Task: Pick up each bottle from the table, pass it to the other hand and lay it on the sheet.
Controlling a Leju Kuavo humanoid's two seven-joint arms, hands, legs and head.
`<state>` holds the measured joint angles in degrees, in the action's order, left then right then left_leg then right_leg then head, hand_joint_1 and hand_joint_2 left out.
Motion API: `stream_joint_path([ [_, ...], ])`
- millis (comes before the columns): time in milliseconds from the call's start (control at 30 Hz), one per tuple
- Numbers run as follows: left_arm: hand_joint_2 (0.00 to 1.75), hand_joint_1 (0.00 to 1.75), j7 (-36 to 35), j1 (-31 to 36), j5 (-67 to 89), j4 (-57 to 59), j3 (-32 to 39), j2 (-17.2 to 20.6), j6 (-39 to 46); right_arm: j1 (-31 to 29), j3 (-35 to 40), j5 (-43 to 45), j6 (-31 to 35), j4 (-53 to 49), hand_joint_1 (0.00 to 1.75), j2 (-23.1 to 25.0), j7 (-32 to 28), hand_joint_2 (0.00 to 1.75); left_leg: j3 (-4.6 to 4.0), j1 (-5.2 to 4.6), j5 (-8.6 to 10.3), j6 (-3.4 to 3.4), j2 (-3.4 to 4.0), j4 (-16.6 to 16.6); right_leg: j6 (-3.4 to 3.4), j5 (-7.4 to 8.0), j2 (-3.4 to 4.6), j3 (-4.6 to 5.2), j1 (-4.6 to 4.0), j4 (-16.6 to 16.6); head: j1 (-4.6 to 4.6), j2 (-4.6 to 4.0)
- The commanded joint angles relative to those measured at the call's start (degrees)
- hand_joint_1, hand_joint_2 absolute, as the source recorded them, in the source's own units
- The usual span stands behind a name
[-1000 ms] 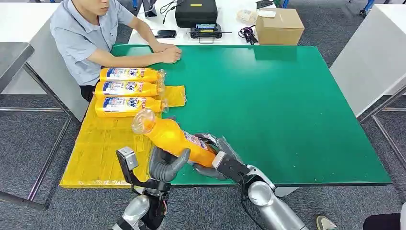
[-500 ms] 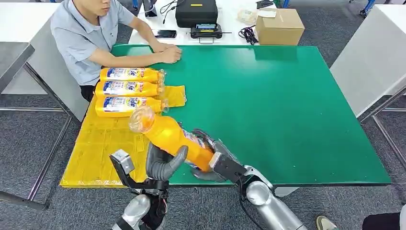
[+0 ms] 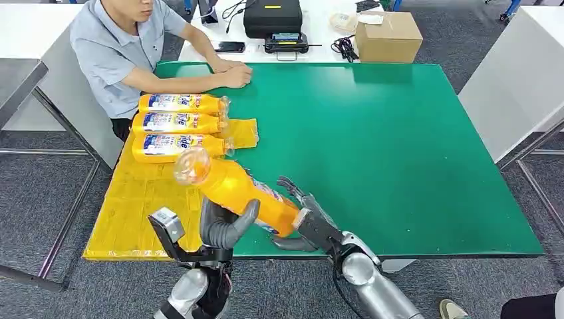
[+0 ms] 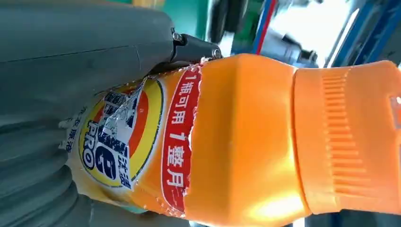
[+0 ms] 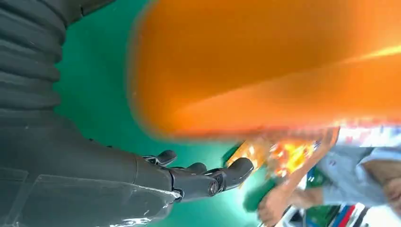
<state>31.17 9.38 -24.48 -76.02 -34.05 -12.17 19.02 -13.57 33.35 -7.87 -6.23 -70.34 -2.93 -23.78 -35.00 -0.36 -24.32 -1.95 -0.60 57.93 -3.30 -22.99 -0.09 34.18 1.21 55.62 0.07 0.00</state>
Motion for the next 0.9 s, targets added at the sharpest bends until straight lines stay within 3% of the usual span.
stream_joint_path([
  [33,1.75,1.68,-5.5,3.3,71.7,13.3,21.1,-2.1,21.0,4.1,-11.7,-6.9,5.4,9.5,0.0,1.1,-4.3,1.75,0.41,0.08,-0.01,0.12,-0.19,-0.2,0.15,-0.07,-0.23,-0.49,-0.09,-0.2,0.0,0.0],
  [67,1.75,1.75,-4.2,4.0,74.5,14.7,23.5,-2.1,21.0,3.8,-12.4,-7.2,5.4,10.1,0.0,1.3,-4.5,1.75,0.48,0.09,-0.04,0.14,-0.03,-0.2,0.17,-0.04,-0.06,-0.5,-0.1,-0.2,0.0,0.0],
  [133,1.75,1.75,-11.8,5.2,94.0,16.0,28.6,-0.8,21.0,2.8,-13.8,-8.1,5.8,11.5,0.0,1.7,-4.8,1.75,0.36,0.08,-0.07,0.12,0.19,-0.1,0.15,0.0,0.16,-0.33,-0.09,-0.1,0.0,0.0],
  [200,1.75,1.75,-16.2,6.9,102.2,17.6,29.9,2.1,21.0,2.2,-15.1,-8.5,5.5,12.2,0.0,2.1,-5.2,1.75,0.37,0.08,-0.05,0.15,0.24,-0.1,0.19,0.01,0.2,-0.33,-0.09,-0.1,0.0,0.0],
  [400,1.75,1.75,-15.8,7.3,101.6,18.0,30.0,2.6,21.0,2.1,-15.2,-8.5,5.4,12.3,0.0,2.2,-5.2,1.75,0.26,0.08,-0.02,0.16,0.17,-0.1,0.17,-0.01,0.09,-0.19,-0.09,0.0,0.0,0.0],
  [500,1.75,1.75,-22.4,8.0,109.0,18.8,27.5,4.6,21.0,2.3,-15.7,-8.4,5.4,12.1,0.0,2.5,-5.4,1.75,0.22,0.09,0.01,0.12,0.09,-0.1,0.12,-0.02,0.05,-0.16,-0.07,0.0,0.0,0.0],
  [633,1.75,1.75,-29.5,12.3,111.7,25.4,22.5,10.0,21.0,2.4,-16.9,-8.2,4.8,12.8,0.0,3.5,-6.0,1.75,0.22,0.1,0.01,0.15,0.1,-0.1,0.14,-0.02,0.06,-0.19,-0.08,0.0,0.02,0.0],
  [900,1.75,1.75,-35.2,21.9,112.3,44.6,18.0,12.3,15.5,0.6,-18.4,-8.0,4.4,14.8,0.0,4.3,-6.3,1.75,0.21,0.13,0.04,0.18,0.01,0.0,0.19,-0.02,-0.03,-0.19,-0.11,0.0,0.0,0.0],
])
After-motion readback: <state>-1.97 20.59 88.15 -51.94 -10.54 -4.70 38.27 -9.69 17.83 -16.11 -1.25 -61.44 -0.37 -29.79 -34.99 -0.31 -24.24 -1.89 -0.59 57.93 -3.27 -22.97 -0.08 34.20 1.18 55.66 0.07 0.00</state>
